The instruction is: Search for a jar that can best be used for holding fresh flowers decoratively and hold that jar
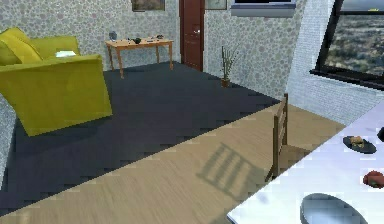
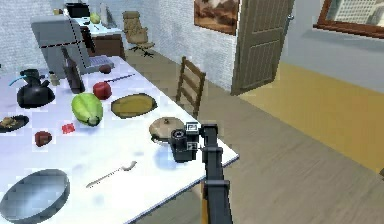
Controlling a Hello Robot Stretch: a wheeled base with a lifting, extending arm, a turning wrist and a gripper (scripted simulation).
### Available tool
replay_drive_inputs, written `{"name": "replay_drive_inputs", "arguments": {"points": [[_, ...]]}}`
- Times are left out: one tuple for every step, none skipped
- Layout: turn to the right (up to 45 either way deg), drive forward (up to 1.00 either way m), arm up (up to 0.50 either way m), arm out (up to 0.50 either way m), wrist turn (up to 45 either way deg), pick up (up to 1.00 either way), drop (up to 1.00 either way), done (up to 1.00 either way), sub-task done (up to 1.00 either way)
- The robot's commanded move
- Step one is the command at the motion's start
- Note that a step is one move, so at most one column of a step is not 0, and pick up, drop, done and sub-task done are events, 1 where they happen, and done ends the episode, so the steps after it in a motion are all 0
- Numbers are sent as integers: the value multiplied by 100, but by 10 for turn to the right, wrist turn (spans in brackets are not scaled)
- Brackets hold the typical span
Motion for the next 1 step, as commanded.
{"name": "replay_drive_inputs", "arguments": {"points": [[0, 0, 0, 0, 0, 0, 0, 100, 0]]}}
